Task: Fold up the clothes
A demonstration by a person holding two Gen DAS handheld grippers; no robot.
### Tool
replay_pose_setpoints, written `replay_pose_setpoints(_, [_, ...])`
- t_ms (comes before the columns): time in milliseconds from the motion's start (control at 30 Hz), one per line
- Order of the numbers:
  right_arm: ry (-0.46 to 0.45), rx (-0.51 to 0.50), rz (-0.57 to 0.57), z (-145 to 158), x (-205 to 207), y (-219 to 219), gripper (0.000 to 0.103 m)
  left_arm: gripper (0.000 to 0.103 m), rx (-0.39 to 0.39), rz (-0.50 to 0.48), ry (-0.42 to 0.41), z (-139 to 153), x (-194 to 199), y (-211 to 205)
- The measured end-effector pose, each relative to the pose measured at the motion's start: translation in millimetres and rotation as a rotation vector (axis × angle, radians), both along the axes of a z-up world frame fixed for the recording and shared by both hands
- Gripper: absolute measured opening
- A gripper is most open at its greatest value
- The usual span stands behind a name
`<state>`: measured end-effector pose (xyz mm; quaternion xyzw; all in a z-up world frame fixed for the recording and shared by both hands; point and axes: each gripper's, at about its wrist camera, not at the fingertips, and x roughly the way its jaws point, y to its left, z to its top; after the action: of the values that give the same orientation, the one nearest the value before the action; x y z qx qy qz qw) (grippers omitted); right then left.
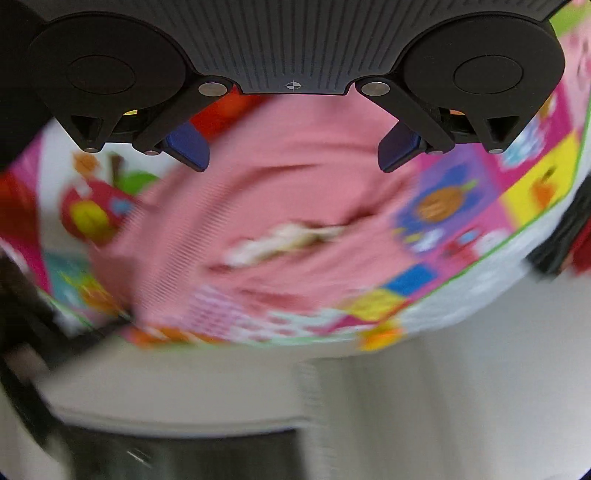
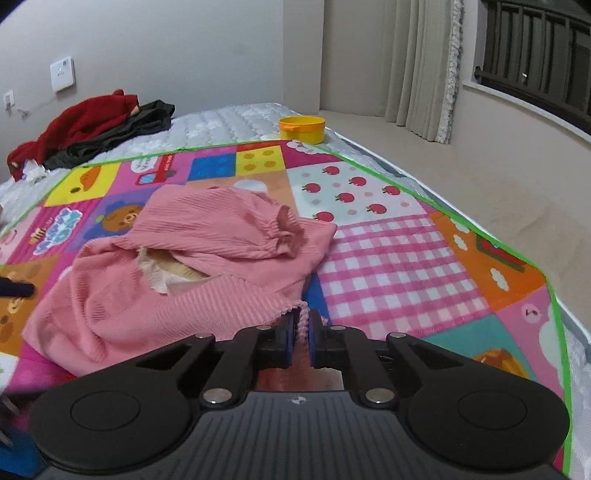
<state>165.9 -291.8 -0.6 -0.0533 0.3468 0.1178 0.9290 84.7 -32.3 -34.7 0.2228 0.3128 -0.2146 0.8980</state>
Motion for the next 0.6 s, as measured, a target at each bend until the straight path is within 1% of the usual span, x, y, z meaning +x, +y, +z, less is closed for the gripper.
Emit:
replay_pose_setpoints(67, [0.003, -0.008, 0.007, -2.7, 4.5, -3.3, 0.007, 0.101, 0.089, -0.047, 0.003, -20.2, 6.8, -22.6])
replay_pose_setpoints(100, [0.006, -0.004, 0.013, -2.9, 6.3, -6.2, 0.007, 0.099, 0.133, -0.071, 0.004, -30.3, 10.2, -33.9])
replay_pose_setpoints(133, [0.007, 0.004, 0.022, -2.3, 8.0, -9.7, 0.007, 0.076, 0.177, -0.094, 0.005, -40.3, 13.6, -45.1])
replay_pose_setpoints(167, [0.007, 0.012, 0.029, -1.9, 9.9, -13.1, 0.007, 0.059, 0.155, -0.097, 0.044, -41.3, 20.5, -44.1])
replay_pose_setpoints(200, [0.004, 0.015, 0.032, -1.8, 12.6, -16.4, 0.007, 0.039, 0.125, -0.097, 0.086, -41.3, 27.9, -41.6])
replay_pose_setpoints(233, [0.0, 0.014, 0.032, -2.3, 15.7, -19.3, 0.007, 0.034, 0.072, -0.089, 0.123, -37.0, 36.4, -35.7])
replay_pose_setpoints(267, [-0.002, 0.002, 0.026, -4.2, 20.1, -20.9, 0.008, 0.031, 0.043, -0.071, 0.124, -32.1, 45.4, -30.2])
replay_pose_setpoints(300, [-0.003, -0.013, 0.02, -6.4, 24.3, -21.9, 0.01, 0.025, 0.016, -0.052, 0.121, -27.2, 54.5, -24.8])
replay_pose_setpoints(333, [-0.004, -0.039, 0.015, -9.2, 28.0, -20.9, 0.011, 0.022, 0.017, -0.016, 0.103, -24.7, 65.9, -21.8])
replay_pose_setpoints(367, [-0.004, -0.064, 0.011, -11.8, 31.2, -19.7, 0.016, 0.021, 0.016, 0.035, 0.083, -22.8, 81.0, -17.9])
replay_pose_setpoints(400, [-0.005, -0.086, 0.018, -12.5, 31.2, -17.4, 0.022, 0.021, -0.003, 0.083, 0.087, -20.8, 93.5, -11.6])
replay_pose_setpoints(433, [-0.022, -0.113, 0.036, -10.3, 25.6, -13.9, 0.024, 0.023, -0.023, 0.129, 0.093, -18.7, 105.7, -5.1])
replay_pose_setpoints(467, [-0.039, -0.139, 0.054, -8.0, 20.1, -10.4, 0.029, 0.026, -0.044, 0.176, 0.099, -16.6, 117.8, 1.4])
replay_pose_setpoints(500, [-0.059, -0.167, 0.075, -5.1, 12.9, -6.5, 0.035, 0.036, -0.065, 0.223, 0.105, -14.5, 130.0, 7.9])
replay_pose_setpoints(533, [-0.09, -0.194, 0.108, -0.4, 0.8, -1.5, 0.037, 0.042, -0.116, 0.246, 0.122, -9.7, 135.3, 18.0])
replay_pose_setpoints(567, [-0.104, -0.194, 0.149, 3.9, -10.6, 3.4, 0.04, 0.045, -0.171, 0.266, 0.141, -4.5, 139.8, 28.5])
replay_pose_setpoints(600, [-0.089, -0.162, 0.208, 6.0, -21.2, 10.3, 0.041, 0.053, -0.226, 0.287, 0.159, 0.7, 144.3, 39.0])
